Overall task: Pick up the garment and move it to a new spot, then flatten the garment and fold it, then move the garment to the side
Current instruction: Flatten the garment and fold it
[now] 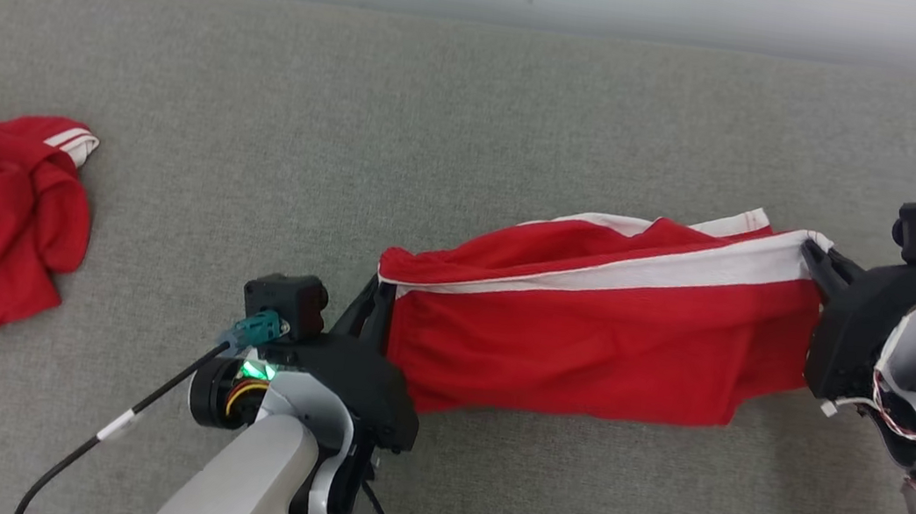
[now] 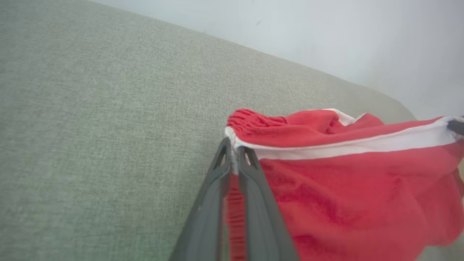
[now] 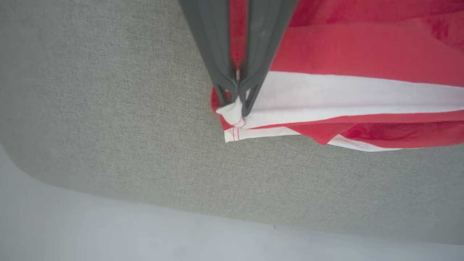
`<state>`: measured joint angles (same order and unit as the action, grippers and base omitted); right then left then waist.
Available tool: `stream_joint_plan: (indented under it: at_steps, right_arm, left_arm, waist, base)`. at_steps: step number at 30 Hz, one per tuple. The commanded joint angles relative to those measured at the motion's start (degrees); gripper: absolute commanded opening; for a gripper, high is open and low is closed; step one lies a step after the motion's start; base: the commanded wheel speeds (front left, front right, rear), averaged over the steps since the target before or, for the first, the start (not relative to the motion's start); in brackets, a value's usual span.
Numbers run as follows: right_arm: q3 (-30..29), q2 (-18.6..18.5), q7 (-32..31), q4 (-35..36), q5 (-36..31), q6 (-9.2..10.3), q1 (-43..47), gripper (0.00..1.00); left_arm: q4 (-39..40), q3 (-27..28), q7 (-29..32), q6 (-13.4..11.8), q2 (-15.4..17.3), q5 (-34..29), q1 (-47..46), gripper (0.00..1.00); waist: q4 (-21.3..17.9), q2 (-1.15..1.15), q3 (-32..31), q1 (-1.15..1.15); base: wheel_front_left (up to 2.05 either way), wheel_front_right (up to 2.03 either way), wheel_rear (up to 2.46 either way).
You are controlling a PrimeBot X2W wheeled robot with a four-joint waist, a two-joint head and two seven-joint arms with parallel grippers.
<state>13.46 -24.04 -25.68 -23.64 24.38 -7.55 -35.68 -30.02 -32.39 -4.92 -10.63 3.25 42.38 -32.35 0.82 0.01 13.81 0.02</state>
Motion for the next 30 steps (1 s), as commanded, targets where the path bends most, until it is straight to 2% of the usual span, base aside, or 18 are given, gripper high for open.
stream_joint_plan:
  at_steps: [1, 12, 13, 14, 15, 16, 17, 18, 24, 30]
  right_arm:
    - [-0.1, 0.5, 0.7, -0.8, -0.5, 0.13, -0.8, 0.0]
    - [0.4, 2.8, 5.4, -10.3, -2.2, 0.13, -7.8, 0.0]
    - [0.5, 3.0, 5.8, -10.9, -2.4, 0.13, -8.2, 0.0]
    - [0.6, 3.2, 6.2, -11.5, -2.6, 0.13, -8.7, 0.0]
    - [0.5, 3.3, 6.9, -12.0, -2.9, 0.13, -9.1, 0.0]
    - [0.2, 3.4, 7.9, -12.5, -3.1, 0.13, -9.5, 0.0]
    - [0.0, 3.5, 8.4, -13.3, -3.4, 0.13, -9.7, 0.6]
    - [-0.2, 3.8, 9.0, -14.0, -3.5, 0.13, -9.8, 1.0]
    - [-0.6, 4.9, 11.6, -17.3, -3.1, 0.13, -10.0, 1.0]
    - [-0.7, 4.8, 13.0, -18.4, -1.6, 0.13, -8.4, 1.0]
  left_arm:
    - [-0.4, 0.0, -0.2, -0.5, -0.1, 0.3, -0.8, 0.0]
    - [-2.5, -2.9, -1.6, -1.0, -0.4, 3.2, -6.4, 0.0]
    - [-2.5, -3.3, -1.8, -1.1, -0.4, 3.6, -6.6, 0.07]
    - [-2.4, -3.7, -2.2, -1.4, -0.4, 3.9, -6.8, 0.39]
    - [-2.5, -4.0, -2.5, -1.5, -0.3, 4.2, -7.0, 1.0]
    - [-2.6, -4.3, -2.9, -1.7, -0.4, 4.6, -7.1, 1.0]
    - [-2.6, -4.6, -3.3, -1.8, -0.4, 5.0, -7.3, 1.0]
    - [-2.7, -4.9, -3.9, -1.8, -0.4, 5.0, -7.4, 1.0]
    - [-3.9, -4.9, -7.1, -2.6, -0.3, 5.2, -7.2, 1.0]
    - [-3.7, -3.0, -9.6, -2.8, 1.3, 4.0, -4.2, 1.0]
  waist:
    - [1.1, -0.01, 1.9, -0.02]
    - [2.3, -0.01, 4.8, -0.02]
    - [2.3, -0.01, 4.9, -0.02]
    - [2.4, -0.01, 5.0, -0.02]
    - [2.4, -0.01, 5.0, -0.02]
    - [2.4, -0.01, 4.9, -0.02]
    - [2.5, -0.01, 4.8, -0.02]
    - [2.6, -0.01, 4.5, -0.02]
    - [2.8, -0.01, 2.2, -0.02]
    - [2.9, -0.01, -1.2, -0.02]
  base:
    - [0.0, 0.0, 0.0]
    - [0.0, 0.0, 0.0]
    - [0.0, 0.0, 0.0]
    - [0.0, 0.0, 0.0]
    - [0.0, 0.0, 0.0]
    - [0.0, 0.0, 0.0]
    - [0.0, 0.0, 0.0]
    - [0.0, 0.0, 0.0]
    - [0.0, 0.0, 0.0]
    - [0.0, 0.0, 0.0]
